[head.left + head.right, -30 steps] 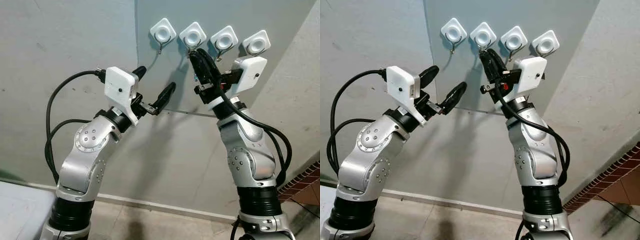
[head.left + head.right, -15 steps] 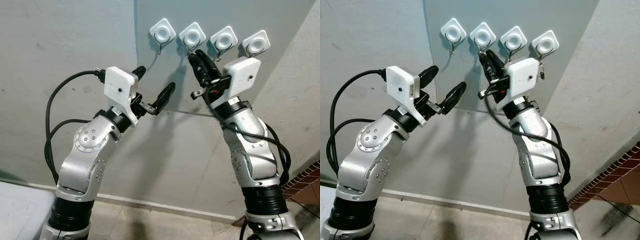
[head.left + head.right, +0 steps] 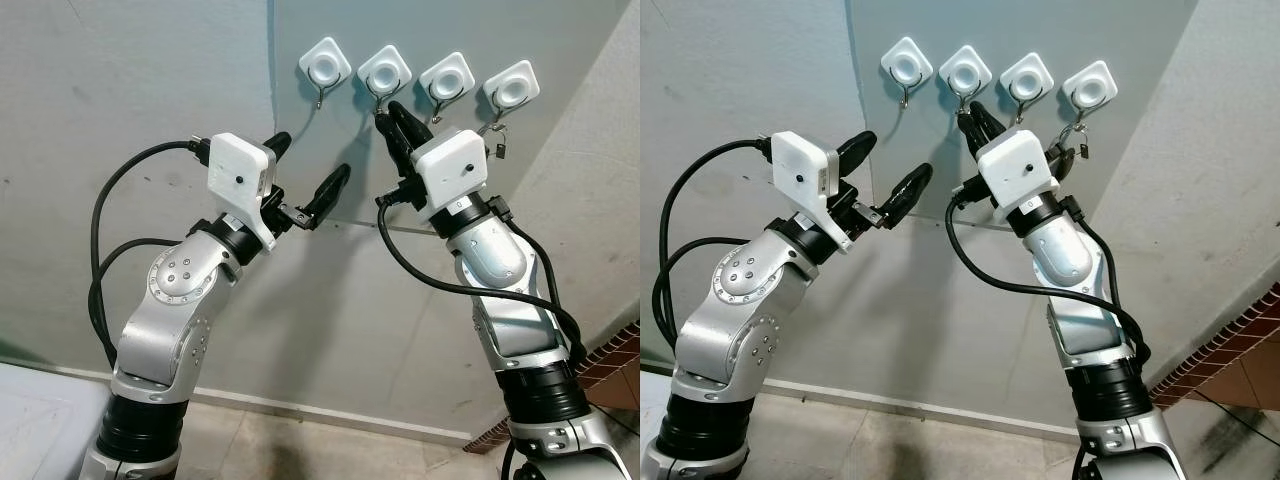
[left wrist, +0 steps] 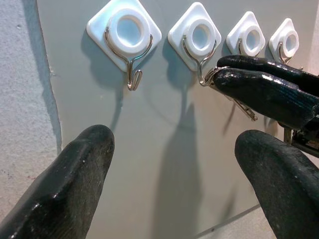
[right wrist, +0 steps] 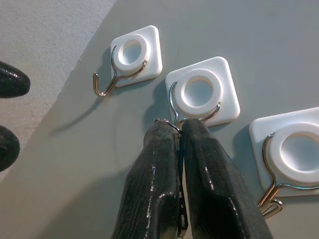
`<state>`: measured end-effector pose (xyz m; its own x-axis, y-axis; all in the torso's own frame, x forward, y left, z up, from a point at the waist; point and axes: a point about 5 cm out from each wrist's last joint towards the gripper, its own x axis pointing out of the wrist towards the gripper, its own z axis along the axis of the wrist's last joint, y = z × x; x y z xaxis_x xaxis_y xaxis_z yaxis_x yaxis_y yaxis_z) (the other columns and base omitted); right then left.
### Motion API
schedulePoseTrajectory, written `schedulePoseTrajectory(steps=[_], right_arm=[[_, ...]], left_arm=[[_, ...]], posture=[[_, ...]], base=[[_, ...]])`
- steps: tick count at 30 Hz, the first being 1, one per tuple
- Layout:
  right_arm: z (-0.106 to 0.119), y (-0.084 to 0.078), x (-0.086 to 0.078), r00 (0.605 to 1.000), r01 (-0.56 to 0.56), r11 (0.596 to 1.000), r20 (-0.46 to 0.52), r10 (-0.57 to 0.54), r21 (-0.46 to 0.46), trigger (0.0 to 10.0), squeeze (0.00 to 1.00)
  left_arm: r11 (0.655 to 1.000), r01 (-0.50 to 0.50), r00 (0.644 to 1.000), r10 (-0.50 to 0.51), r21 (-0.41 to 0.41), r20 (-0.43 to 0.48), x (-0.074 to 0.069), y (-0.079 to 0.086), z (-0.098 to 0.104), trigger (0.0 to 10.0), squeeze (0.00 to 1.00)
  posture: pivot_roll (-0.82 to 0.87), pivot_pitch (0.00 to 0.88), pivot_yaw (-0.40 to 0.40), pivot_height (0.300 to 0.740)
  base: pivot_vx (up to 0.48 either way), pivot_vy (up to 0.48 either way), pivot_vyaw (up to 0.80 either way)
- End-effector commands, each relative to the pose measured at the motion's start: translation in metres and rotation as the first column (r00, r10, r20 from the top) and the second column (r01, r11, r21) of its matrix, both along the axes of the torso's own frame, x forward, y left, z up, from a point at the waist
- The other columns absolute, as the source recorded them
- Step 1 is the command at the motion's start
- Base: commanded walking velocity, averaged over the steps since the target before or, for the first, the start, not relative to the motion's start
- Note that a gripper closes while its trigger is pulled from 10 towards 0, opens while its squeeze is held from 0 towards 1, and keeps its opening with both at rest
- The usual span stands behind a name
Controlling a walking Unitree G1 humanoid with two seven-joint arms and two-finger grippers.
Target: Hang keys on a hook
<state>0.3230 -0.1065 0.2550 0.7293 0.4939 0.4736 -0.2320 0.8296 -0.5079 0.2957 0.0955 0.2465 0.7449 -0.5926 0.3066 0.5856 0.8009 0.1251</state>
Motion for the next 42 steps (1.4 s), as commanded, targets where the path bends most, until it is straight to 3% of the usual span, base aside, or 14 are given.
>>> schedulePoseTrajectory(steps=[1, 2, 3, 25, 31, 32, 33, 42], right_arm=[[-0.009, 0.002, 0.003, 0.999, 0.004, 0.999, -0.040, -0.005, -0.038, 10.0, 0.00], [-0.010, 0.002, 0.004, 0.999, 0.004, 0.999, -0.039, -0.006, -0.039, 10.0, 0.00], [-0.013, 0.001, 0.004, 0.999, 0.012, 0.999, -0.046, -0.014, -0.043, 10.0, 1.00], [-0.020, 0.001, 0.006, 0.998, 0.032, 0.999, -0.044, -0.033, -0.028, 10.0, 1.00], [-0.013, -0.002, 0.006, 0.998, 0.002, 0.988, -0.070, 0.009, 0.155, 10.0, 1.00], [-0.009, -0.002, 0.004, 0.993, -0.042, 0.961, -0.094, 0.071, 0.275, 10.0, 1.00], [-0.009, -0.002, 0.003, 0.991, -0.059, 0.950, -0.097, 0.093, 0.306, 10.0, 1.00], [-0.021, 0.001, -0.001, 0.979, -0.088, 0.942, -0.147, 0.141, 0.323, 10.0, 1.00]], left_arm=[[1.000, 0.006, 1.000, -0.006, -0.002, 0.008, -0.003, -0.001, 0.003, 10.0, 0.00], [1.000, 0.006, 1.000, -0.006, -0.002, 0.008, -0.003, -0.001, 0.003, 10.0, 0.00], [1.000, 0.006, 1.000, -0.006, -0.002, 0.008, -0.003, -0.001, 0.003, 10.0, 0.00], [1.000, 0.001, 1.000, -0.001, -0.002, 0.002, -0.003, -0.001, 0.002, 10.0, 0.00], [1.000, -0.001, 1.000, 0.001, -0.002, -0.001, -0.004, -0.001, 0.001, 10.0, 0.00], [1.000, -0.003, 1.000, 0.003, -0.002, -0.001, -0.004, 0.000, 0.001, 10.0, 0.00], [1.000, -0.005, 1.000, 0.005, -0.001, -0.002, -0.003, 0.000, 0.001, 10.0, 0.00], [1.000, -0.015, 1.000, 0.015, -0.003, -0.004, -0.003, 0.001, 0.001, 10.0, 0.00]], posture=[[-0.01, 0.002, -0.041, 0.740], [-0.01, 0.002, -0.041, 0.740], [-0.01, 0.000, -0.042, 0.740], [-0.01, 0.005, -0.042, 0.740], [-0.01, 0.005, -0.042, 0.740], [0.00, 0.011, -0.044, 0.740], [0.00, 0.011, -0.044, 0.740], [0.00, 0.017, -0.047, 0.740]], base=[[0.000, 0.000, 0.00], [0.000, 0.000, 0.00], [0.000, 0.000, 0.00], [0.000, 0.000, 0.00], [0.000, 0.000, 0.00], [0.000, 0.000, 0.00], [0.000, 0.000, 0.00], [0.000, 0.000, 0.00]])
